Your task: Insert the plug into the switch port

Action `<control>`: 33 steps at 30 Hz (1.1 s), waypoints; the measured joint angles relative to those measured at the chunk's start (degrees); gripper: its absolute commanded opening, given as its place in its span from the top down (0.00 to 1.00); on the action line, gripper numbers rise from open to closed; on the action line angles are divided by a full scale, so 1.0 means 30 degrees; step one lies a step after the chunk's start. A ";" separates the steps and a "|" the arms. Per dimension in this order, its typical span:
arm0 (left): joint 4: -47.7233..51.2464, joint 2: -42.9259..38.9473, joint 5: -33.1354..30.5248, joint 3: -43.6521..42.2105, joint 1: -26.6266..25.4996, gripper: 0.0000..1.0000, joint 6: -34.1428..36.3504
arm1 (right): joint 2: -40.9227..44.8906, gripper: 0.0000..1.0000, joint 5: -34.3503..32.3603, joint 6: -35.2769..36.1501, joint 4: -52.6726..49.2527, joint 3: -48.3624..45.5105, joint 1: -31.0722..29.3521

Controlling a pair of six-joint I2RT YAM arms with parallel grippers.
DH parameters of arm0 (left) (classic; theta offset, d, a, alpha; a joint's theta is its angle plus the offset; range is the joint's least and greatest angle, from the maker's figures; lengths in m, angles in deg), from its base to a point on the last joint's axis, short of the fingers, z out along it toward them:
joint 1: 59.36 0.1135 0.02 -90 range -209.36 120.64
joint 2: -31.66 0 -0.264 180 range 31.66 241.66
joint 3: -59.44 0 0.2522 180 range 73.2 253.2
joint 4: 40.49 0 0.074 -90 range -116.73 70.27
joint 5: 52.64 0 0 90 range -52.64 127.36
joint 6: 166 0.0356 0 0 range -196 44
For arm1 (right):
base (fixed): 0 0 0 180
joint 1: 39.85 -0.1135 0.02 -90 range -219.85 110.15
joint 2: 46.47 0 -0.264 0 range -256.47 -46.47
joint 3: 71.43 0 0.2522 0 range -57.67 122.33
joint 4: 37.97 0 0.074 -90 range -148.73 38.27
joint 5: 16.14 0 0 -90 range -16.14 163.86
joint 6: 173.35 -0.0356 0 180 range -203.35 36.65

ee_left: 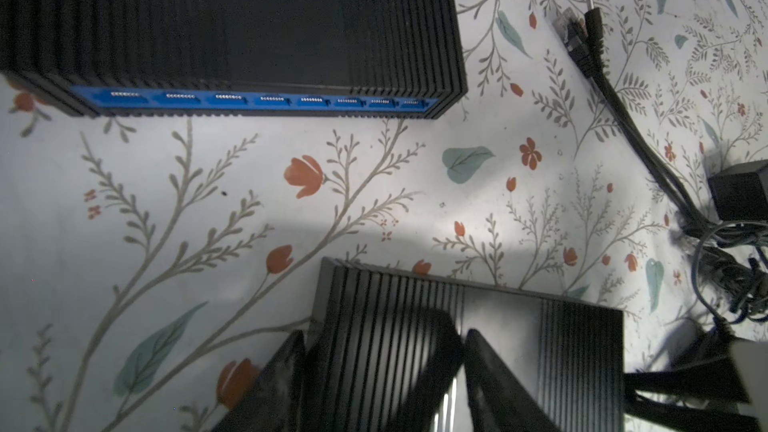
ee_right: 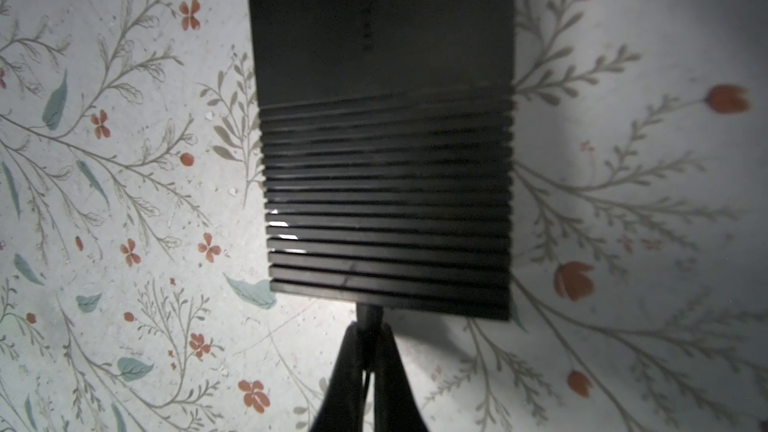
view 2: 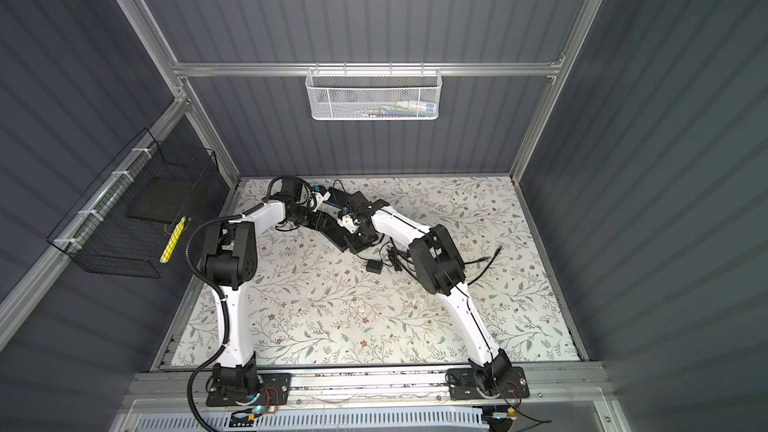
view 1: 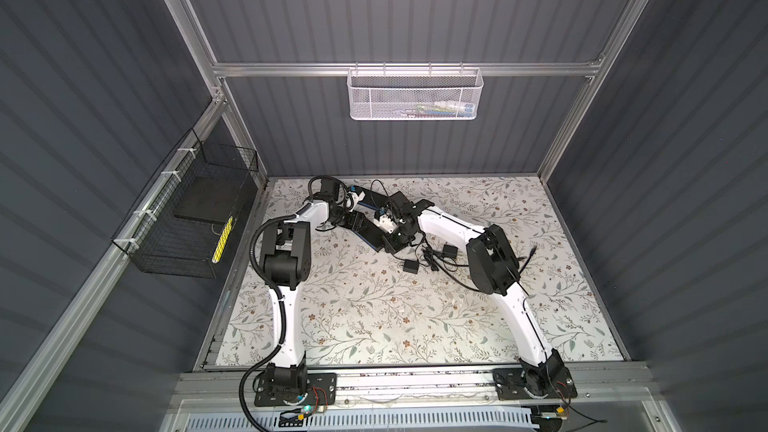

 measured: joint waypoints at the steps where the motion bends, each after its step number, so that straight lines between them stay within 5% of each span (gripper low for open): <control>1: 0.0007 0.0000 -0.0007 0.0022 -0.0029 0.40 0.0029 | 0.0000 0.94 0.0000 -0.0015 -0.0007 0.0007 0.0029; 33: -0.0138 0.0408 -0.0153 0.0714 -0.0291 0.41 0.0845 | -0.1115 0.94 0.1734 -0.0809 -0.0838 0.1690 0.0525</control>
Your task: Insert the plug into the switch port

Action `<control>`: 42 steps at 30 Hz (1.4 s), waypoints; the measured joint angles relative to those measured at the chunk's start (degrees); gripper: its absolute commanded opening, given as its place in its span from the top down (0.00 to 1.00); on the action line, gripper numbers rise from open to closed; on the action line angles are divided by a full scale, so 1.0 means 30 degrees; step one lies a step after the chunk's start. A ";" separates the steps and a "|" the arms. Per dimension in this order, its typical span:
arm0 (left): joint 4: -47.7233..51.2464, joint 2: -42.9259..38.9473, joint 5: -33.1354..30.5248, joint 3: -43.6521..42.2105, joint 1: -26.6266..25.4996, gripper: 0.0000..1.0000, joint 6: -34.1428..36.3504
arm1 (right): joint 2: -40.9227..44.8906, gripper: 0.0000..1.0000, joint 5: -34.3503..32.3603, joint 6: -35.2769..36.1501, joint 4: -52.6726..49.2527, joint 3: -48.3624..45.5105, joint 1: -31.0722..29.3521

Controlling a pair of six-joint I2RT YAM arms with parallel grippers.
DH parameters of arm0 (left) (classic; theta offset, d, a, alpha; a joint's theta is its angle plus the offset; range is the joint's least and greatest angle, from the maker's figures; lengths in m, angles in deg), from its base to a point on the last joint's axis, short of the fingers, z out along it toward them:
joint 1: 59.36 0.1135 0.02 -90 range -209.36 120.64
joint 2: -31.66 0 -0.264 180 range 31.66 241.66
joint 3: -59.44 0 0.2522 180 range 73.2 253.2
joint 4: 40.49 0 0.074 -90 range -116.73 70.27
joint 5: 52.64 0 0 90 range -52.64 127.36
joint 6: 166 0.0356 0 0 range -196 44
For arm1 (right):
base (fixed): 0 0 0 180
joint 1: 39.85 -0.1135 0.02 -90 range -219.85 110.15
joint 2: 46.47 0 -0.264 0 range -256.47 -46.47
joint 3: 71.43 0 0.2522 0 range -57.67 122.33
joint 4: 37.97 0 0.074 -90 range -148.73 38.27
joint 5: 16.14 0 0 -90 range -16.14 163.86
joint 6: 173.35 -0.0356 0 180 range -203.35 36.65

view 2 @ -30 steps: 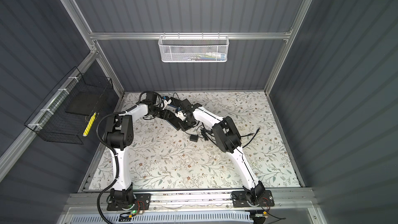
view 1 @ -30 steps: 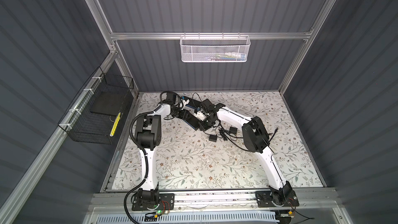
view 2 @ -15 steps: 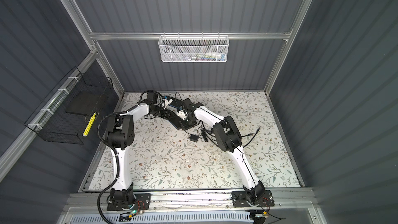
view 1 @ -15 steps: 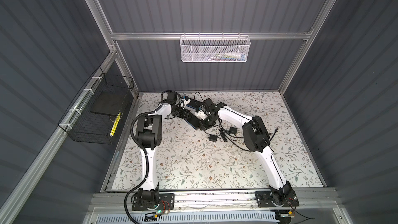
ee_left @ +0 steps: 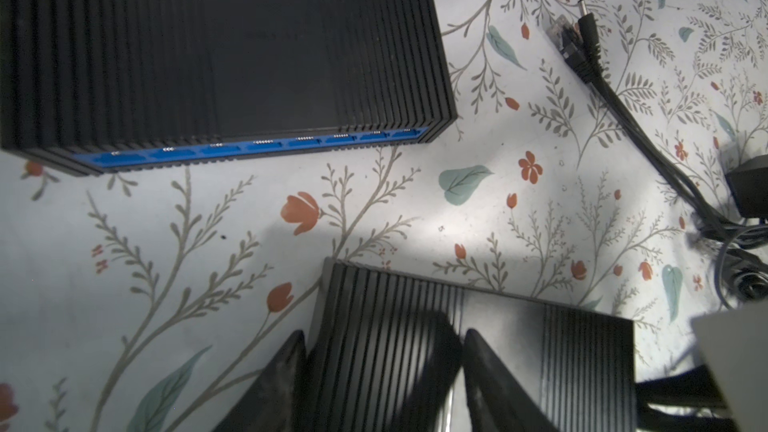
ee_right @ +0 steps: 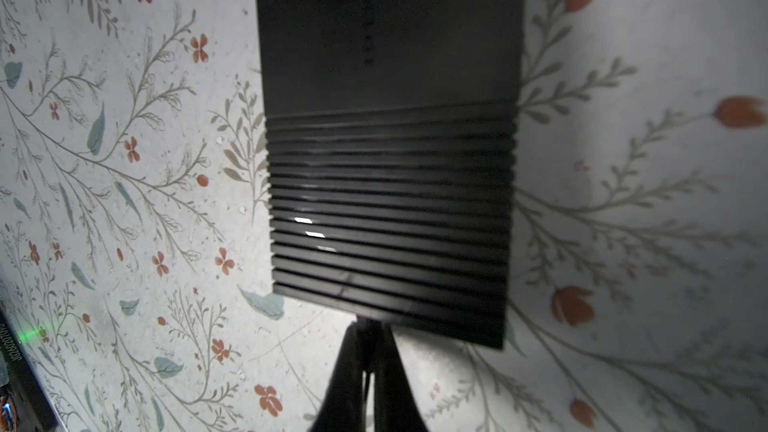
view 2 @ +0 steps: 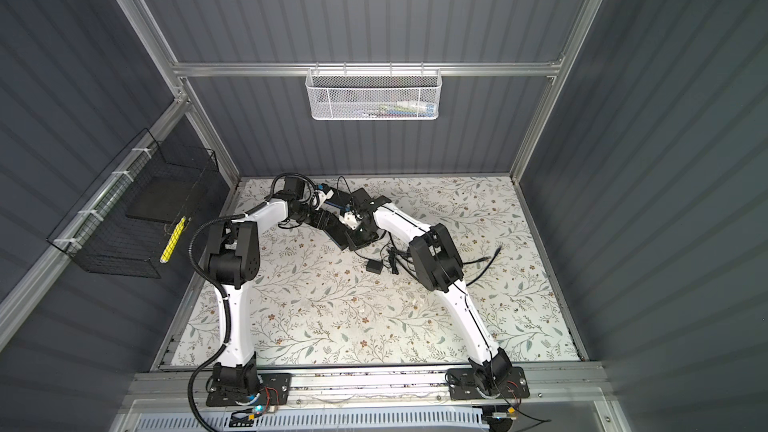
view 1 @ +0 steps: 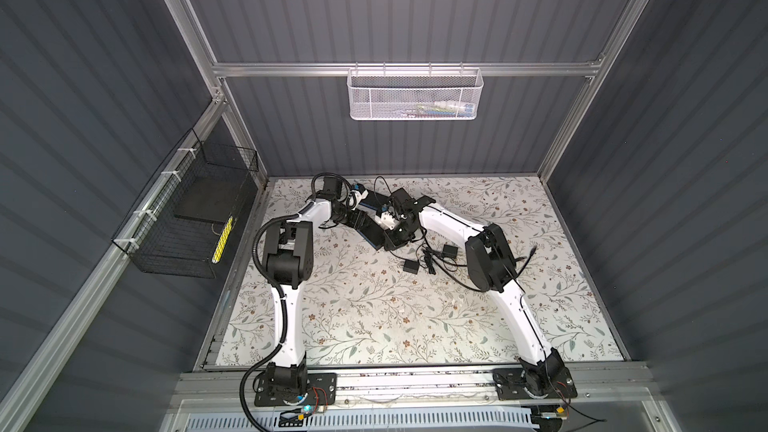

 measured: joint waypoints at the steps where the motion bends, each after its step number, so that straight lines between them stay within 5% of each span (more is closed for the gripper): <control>1: 0.0000 0.0000 0.0000 0.0007 0.0000 0.41 0.0000 | -0.0007 0.94 -0.0007 -0.0066 0.0000 0.0000 0.0000; 20: -0.0007 -0.0911 -0.0911 -0.1275 0.0321 0.42 -0.3002 | 0.3468 0.63 -0.2033 -0.0109 0.4619 -0.5253 0.0211; 36: -0.0474 -0.4495 -0.3869 -0.3096 0.0969 0.40 -0.5042 | 1.2896 0.62 -0.4779 -0.2295 0.5202 -1.3741 0.1537; 42: -0.1013 -0.5231 -0.4430 -0.2171 -0.0474 0.40 -0.4721 | 1.4644 0.60 -0.4976 -0.3672 0.4714 -1.6968 0.0619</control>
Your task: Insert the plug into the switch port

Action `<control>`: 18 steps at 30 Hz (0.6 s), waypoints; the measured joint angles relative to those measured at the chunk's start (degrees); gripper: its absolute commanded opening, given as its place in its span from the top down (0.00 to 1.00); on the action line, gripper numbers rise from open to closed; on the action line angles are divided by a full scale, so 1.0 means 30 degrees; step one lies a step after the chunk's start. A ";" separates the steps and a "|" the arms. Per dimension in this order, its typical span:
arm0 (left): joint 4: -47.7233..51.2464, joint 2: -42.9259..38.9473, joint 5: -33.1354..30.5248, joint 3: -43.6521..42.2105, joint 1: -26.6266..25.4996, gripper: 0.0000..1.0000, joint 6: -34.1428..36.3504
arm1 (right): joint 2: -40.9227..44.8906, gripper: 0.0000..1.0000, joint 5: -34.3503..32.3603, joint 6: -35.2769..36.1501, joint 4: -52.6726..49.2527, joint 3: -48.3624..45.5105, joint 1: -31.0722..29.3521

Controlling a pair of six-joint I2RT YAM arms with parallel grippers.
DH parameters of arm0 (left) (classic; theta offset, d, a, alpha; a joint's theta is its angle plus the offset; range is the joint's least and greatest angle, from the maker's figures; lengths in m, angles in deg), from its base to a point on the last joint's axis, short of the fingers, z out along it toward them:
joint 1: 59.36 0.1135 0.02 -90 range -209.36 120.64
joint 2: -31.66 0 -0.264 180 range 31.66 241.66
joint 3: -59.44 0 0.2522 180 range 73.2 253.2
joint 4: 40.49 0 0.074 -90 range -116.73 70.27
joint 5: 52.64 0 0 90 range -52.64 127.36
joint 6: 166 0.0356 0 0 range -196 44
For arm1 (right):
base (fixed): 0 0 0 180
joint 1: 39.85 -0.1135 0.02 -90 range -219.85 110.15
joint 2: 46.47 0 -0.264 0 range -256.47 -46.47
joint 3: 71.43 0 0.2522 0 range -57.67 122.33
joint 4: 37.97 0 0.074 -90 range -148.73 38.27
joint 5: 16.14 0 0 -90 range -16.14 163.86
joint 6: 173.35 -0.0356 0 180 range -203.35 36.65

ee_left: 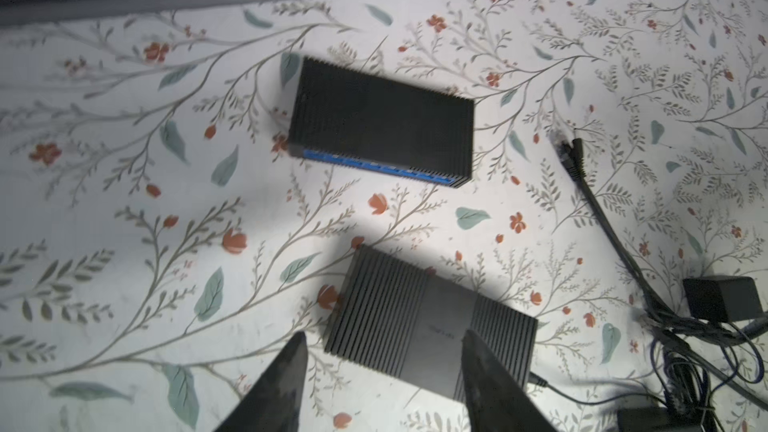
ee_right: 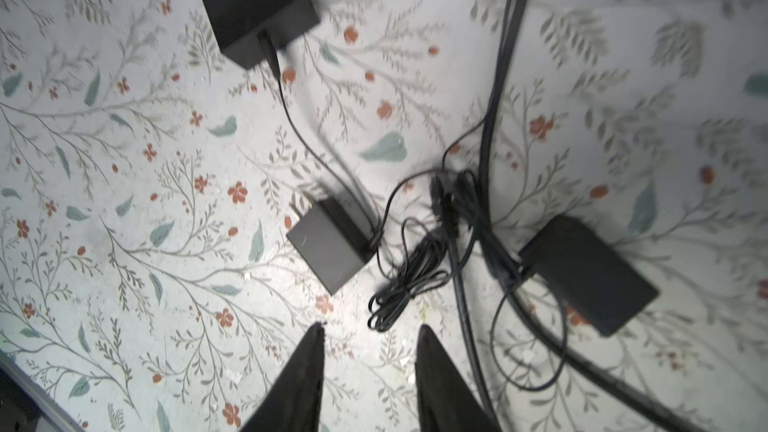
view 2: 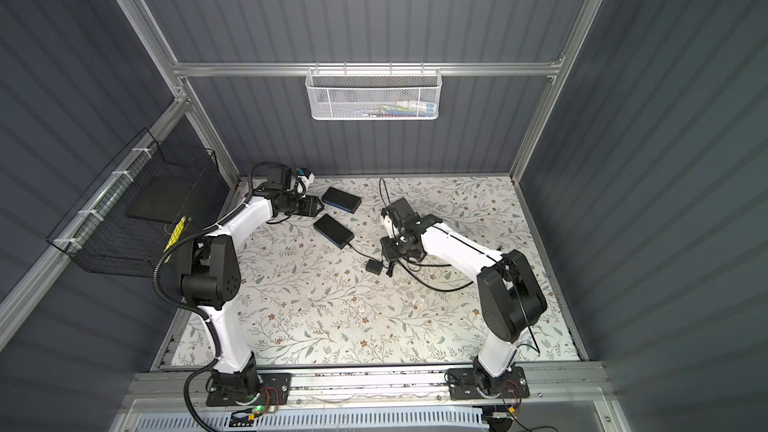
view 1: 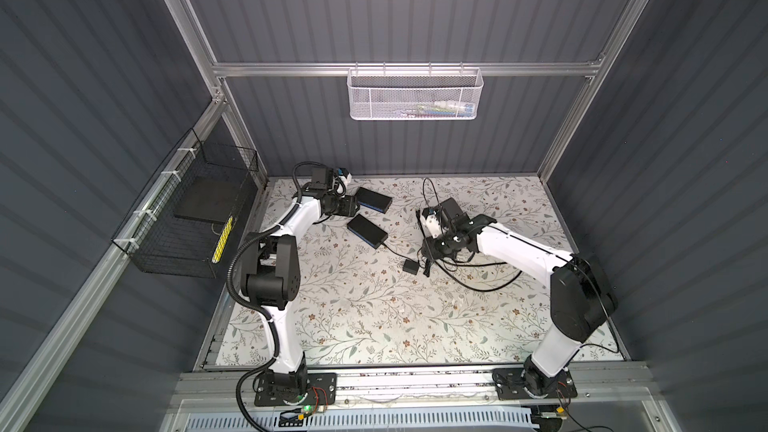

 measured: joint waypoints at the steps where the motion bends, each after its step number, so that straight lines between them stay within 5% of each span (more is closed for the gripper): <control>1: -0.0036 0.0087 -0.0080 0.0117 -0.0430 0.40 0.0131 | 0.0058 0.59 0.0007 -0.0197 -0.0160 -0.0430 -0.0204; 7: -0.0226 0.2120 0.0146 0.1945 -0.2011 0.40 0.0605 | -0.0029 0.59 0.0073 -0.1071 -0.0357 -0.1217 -0.1494; 18: 0.0211 0.3934 0.0036 0.2980 -0.1625 0.41 0.1268 | -0.3089 0.61 0.0240 -0.2011 0.0998 -0.0816 -0.1996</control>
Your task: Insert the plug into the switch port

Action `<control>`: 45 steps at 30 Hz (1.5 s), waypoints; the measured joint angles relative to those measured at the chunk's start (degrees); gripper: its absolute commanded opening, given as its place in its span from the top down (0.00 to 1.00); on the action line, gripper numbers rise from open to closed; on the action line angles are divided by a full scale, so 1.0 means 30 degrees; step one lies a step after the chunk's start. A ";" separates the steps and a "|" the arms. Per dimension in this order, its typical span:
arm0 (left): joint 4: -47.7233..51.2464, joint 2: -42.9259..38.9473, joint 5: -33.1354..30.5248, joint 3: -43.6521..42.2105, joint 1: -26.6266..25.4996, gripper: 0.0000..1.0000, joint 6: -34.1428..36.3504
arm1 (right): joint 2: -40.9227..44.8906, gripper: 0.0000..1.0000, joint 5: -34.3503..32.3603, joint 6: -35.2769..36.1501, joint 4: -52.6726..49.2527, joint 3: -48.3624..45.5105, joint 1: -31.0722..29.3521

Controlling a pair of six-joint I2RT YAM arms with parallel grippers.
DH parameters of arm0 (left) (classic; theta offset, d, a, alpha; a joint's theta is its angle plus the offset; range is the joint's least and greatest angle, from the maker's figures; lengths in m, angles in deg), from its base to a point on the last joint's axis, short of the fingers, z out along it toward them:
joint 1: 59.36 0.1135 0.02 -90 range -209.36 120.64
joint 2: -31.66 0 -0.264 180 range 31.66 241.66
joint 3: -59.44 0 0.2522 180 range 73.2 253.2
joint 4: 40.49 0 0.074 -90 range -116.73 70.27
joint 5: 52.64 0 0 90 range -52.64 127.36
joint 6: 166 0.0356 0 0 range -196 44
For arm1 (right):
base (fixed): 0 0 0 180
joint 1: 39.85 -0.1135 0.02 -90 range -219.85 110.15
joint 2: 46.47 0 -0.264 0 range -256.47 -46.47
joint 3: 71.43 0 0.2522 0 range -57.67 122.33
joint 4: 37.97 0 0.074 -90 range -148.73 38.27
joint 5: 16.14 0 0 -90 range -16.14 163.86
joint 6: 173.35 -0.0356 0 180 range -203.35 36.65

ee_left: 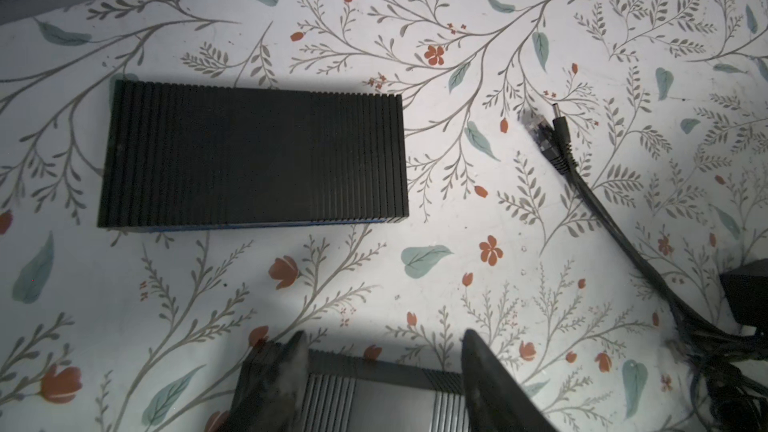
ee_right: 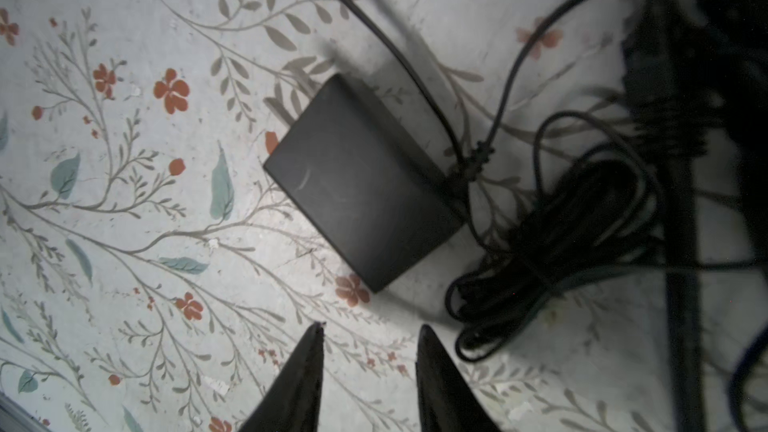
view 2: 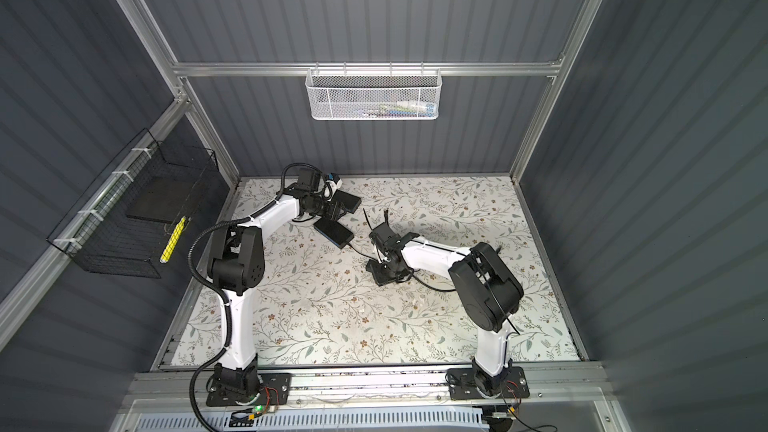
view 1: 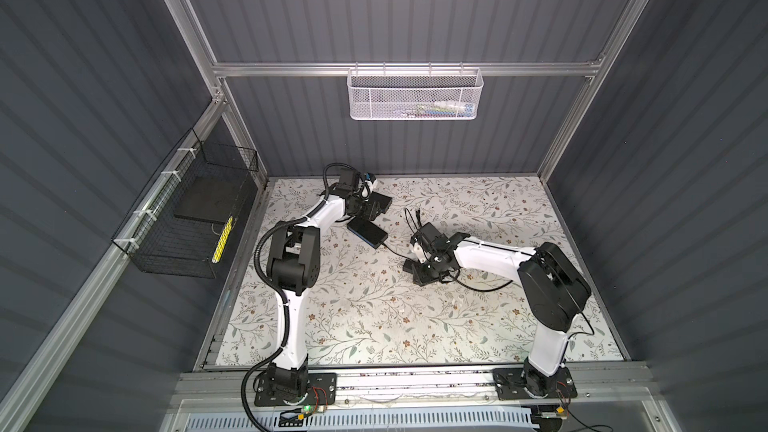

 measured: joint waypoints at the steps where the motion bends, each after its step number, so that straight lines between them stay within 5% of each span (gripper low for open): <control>1: 0.0007 0.0000 -0.0051 0.0000 0.0007 0.41 0.0102 | -0.0197 0.61 0.0036 -0.0029 0.0036 0.0124 0.0000; 22: 0.1137 0.2193 -0.0481 0.1093 0.0124 0.42 0.1173 | -0.3694 0.61 -0.1239 0.0539 -0.0568 0.5187 0.0510; 45: 0.0138 -0.1683 -0.1173 -0.5071 0.1749 0.43 0.0051 | -0.8415 0.60 -0.0240 0.2419 -0.1974 1.2713 0.1086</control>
